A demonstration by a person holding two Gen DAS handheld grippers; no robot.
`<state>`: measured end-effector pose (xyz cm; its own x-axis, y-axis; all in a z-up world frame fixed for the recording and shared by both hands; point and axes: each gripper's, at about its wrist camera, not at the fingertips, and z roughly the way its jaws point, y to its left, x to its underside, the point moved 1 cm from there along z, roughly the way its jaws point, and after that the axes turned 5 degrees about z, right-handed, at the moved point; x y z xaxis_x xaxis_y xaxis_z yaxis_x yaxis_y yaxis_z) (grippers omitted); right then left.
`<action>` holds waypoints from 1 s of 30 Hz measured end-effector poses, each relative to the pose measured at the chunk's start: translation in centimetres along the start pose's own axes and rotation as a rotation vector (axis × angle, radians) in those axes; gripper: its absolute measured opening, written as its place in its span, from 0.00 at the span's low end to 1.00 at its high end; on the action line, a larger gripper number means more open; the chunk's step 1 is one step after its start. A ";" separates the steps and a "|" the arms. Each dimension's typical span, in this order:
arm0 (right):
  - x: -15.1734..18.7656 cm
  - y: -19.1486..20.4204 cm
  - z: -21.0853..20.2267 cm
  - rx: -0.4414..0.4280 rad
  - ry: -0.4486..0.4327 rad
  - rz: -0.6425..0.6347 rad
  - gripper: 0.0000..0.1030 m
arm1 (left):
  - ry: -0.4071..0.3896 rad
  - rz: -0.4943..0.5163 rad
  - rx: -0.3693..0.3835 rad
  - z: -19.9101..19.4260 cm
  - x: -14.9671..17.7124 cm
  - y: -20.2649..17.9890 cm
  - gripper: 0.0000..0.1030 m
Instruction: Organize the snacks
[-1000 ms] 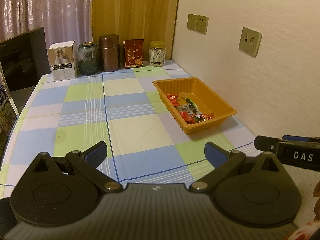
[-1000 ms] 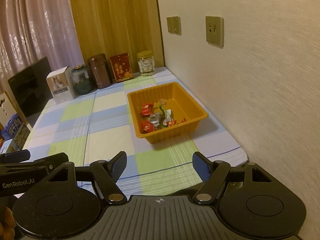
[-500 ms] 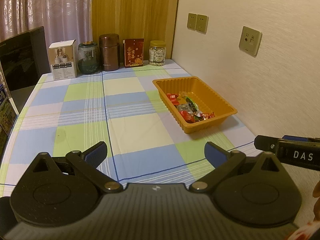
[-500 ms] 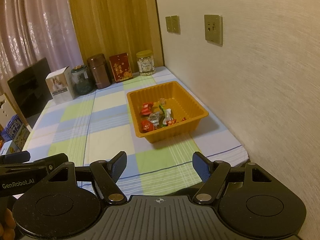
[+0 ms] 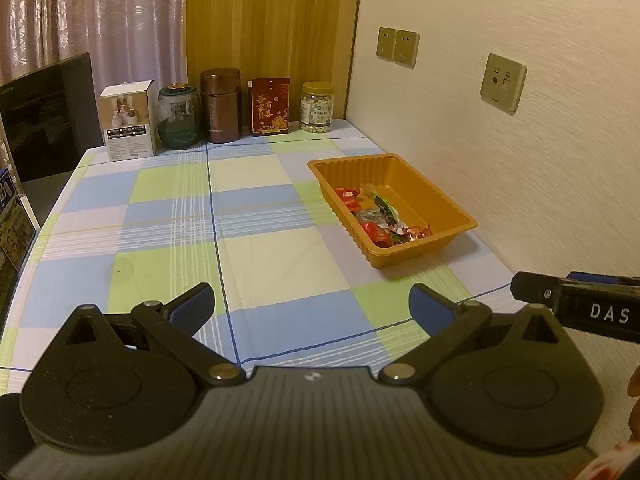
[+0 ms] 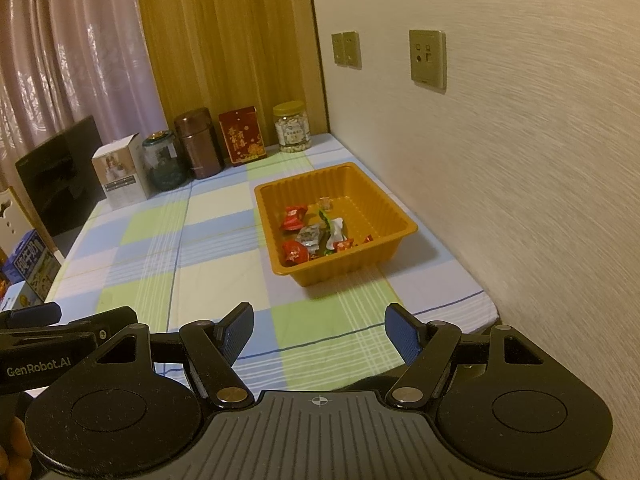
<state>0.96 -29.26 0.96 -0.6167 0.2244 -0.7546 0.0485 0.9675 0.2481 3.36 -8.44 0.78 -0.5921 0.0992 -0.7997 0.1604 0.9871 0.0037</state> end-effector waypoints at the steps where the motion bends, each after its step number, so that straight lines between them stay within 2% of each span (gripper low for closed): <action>1: 0.0 0.0 0.0 0.001 0.000 0.000 0.70 | 0.000 0.000 -0.001 0.0 0.0 0.1 1.00; 30: -0.3 0.3 -0.3 -0.001 -0.004 0.000 0.70 | -0.003 0.006 -0.013 0.3 -0.1 0.4 1.00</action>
<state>0.95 -29.05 1.42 -0.6132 0.2253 -0.7571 0.0479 0.9673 0.2491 3.76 -8.12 0.71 -0.5885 0.1049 -0.8016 0.1540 0.9879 0.0162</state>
